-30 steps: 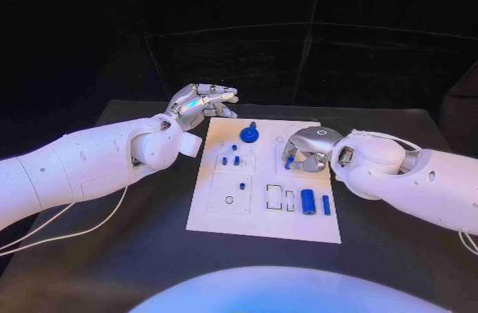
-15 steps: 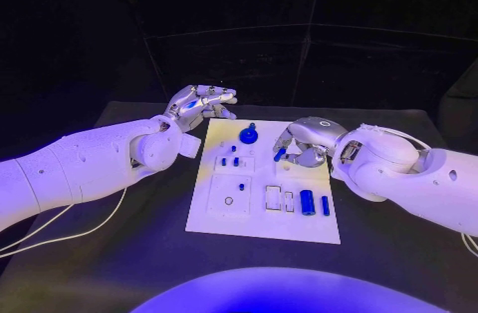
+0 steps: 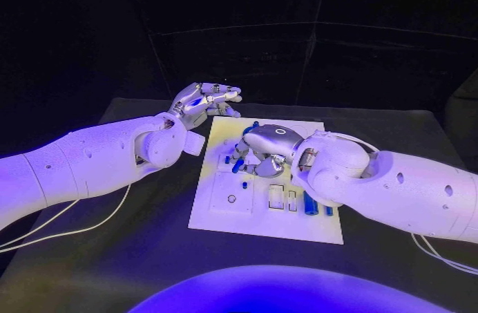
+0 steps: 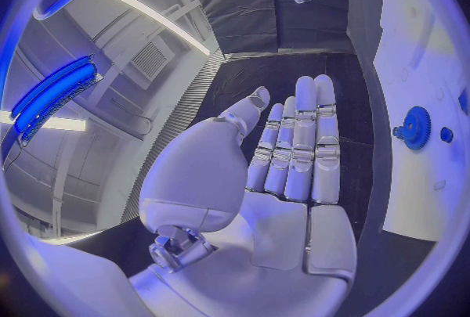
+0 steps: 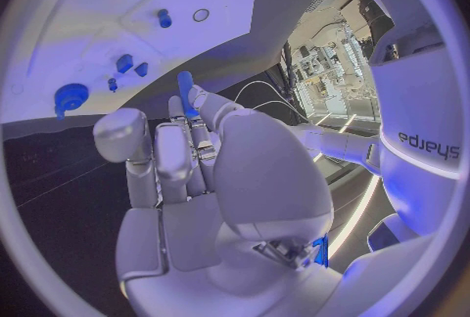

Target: Assemble the parts on the task board

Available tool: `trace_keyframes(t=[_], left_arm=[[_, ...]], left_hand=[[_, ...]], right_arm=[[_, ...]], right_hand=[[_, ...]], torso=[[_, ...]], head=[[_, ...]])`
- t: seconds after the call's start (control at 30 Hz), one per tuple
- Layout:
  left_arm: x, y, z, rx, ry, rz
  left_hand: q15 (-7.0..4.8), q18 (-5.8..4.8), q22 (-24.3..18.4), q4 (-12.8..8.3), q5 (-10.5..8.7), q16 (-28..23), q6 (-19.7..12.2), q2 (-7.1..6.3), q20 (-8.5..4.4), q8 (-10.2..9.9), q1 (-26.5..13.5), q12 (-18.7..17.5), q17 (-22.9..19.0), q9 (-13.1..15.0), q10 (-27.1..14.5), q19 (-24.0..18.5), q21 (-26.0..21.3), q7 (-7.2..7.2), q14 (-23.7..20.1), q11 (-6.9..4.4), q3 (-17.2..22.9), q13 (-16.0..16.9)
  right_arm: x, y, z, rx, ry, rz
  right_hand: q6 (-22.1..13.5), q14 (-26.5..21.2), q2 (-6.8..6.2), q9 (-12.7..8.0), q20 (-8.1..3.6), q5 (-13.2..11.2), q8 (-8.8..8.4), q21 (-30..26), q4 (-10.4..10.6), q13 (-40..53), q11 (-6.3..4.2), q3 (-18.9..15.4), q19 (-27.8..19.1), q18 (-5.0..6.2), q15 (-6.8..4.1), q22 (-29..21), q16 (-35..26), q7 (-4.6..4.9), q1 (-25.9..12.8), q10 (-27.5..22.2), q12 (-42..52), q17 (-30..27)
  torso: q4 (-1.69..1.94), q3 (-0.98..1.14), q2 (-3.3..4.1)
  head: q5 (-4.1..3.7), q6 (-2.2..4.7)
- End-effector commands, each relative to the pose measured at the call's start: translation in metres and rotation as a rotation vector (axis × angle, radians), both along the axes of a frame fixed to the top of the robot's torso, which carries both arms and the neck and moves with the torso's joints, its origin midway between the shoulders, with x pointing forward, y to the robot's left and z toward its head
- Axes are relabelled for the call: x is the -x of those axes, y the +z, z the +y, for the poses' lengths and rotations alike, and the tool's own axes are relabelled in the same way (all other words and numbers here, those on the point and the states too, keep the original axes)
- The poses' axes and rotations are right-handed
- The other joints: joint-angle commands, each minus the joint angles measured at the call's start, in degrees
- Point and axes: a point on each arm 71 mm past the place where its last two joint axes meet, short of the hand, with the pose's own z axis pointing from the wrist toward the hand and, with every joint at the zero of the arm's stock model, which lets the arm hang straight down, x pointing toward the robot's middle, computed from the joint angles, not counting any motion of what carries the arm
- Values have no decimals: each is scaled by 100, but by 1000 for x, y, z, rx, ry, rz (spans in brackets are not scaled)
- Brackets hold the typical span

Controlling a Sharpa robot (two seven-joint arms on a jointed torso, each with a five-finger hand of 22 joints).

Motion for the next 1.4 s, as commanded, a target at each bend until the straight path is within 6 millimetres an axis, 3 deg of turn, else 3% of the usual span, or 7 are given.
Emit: trace_keyframes(t=[0.03,0.13,0.43,1.4], left_arm=[[0,2,-1,12,-6,-11],[0,2,-1,11,-3,-12],[-2,2,3,6,12,-17],[-4,1,3,5,14,-18]], left_hand=[[5,23,-9,7,16,-26,-12,28,18,27,-12,30,5,0,0,17,-18,-15,-30,-26,-20,-4],[5,23,-9,7,16,-26,-12,28,18,27,-12,30,5,0,0,17,-18,-15,-30,-26,-20,-4],[5,23,-10,6,17,-25,-10,32,18,30,-10,33,5,1,1,18,-18,-16,-30,-27,-18,-4],[5,23,-10,6,17,-25,-10,32,18,30,-10,33,5,1,1,18,-18,-16,-30,-27,-18,-4]], right_arm=[[4,-12,8,42,59,7],[6,-22,14,65,75,23],[9,-40,21,114,97,54],[14,-54,24,183,120,90]], right_hand=[[22,127,-35,-10,6,32,-10,21,-13,5,-63,33,33,10,-32,-5,20,12,-2,73,-30,-1],[17,126,-40,-11,6,37,-15,20,-18,4,-60,47,31,10,-30,-6,20,15,-9,68,-39,-2],[12,124,-43,-12,8,47,-20,21,-26,3,-56,69,28,10,-28,-5,19,19,-19,64,-52,-7],[12,124,-44,-12,9,50,-21,27,-29,4,-55,78,29,8,-27,4,22,20,-26,65,-56,-4]], torso=[[-6,5,-5],[-19,7,-3],[-6,10,-4],[-17,10,1]], head=[[62,-28],[99,-41],[158,-71],[198,-127]])
